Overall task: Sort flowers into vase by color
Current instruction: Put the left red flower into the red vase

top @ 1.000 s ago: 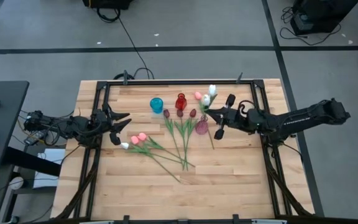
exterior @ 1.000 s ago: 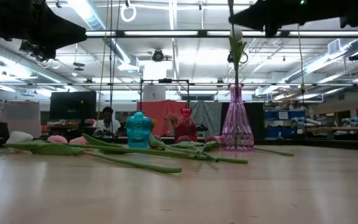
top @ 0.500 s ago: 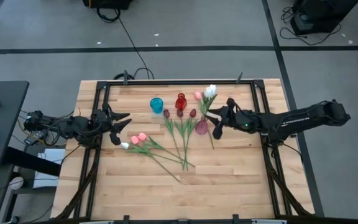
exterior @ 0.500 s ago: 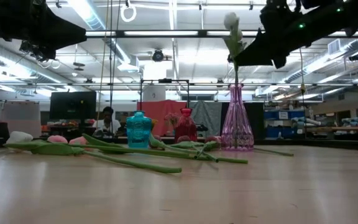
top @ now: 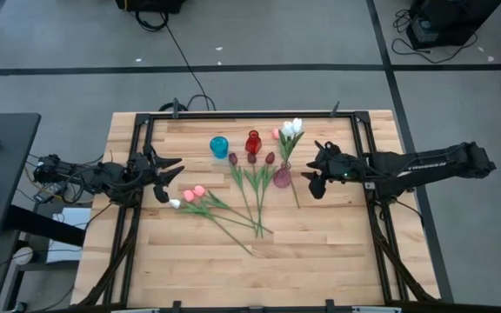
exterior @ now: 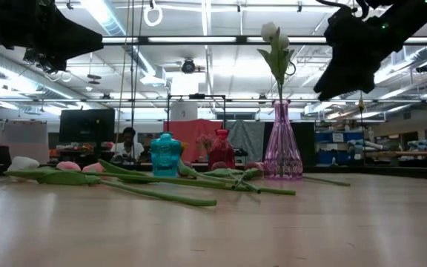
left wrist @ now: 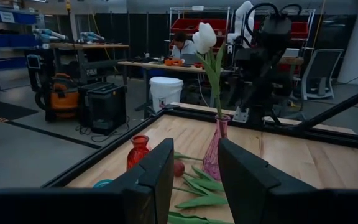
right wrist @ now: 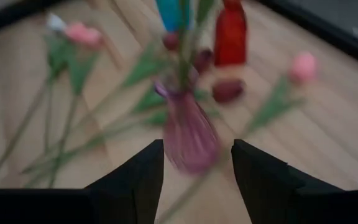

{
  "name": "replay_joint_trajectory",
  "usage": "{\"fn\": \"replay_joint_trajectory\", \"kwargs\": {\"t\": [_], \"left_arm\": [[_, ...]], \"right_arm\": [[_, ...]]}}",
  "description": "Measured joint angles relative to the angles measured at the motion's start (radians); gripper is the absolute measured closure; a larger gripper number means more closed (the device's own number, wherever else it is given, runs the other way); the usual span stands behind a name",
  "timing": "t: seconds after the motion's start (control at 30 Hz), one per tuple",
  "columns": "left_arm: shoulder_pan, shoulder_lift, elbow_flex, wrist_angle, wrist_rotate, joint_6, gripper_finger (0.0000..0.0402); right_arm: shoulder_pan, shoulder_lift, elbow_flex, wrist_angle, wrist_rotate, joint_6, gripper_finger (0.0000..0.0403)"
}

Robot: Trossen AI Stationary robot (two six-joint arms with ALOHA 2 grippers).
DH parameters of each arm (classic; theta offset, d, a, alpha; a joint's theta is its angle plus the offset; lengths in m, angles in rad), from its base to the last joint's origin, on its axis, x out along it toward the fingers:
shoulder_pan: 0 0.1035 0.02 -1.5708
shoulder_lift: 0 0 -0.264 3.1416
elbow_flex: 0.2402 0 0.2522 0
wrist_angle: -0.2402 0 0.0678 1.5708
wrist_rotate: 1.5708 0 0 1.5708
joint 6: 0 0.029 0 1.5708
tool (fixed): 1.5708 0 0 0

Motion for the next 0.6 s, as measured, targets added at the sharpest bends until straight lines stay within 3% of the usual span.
{"fn": "replay_joint_trajectory", "kwargs": {"t": [0.47,0.6], "left_arm": [[0.000,0.004,0.000,-0.006,0.004,-0.076,0.0271],[0.000,0.060,0.000,-0.026,0.068,-0.153,0.0271]], "right_arm": [[-0.038,0.006,0.048,-0.387,-0.041,0.221,0.0223],[-0.059,0.038,0.048,-0.427,-0.041,0.259,0.0229]]}}
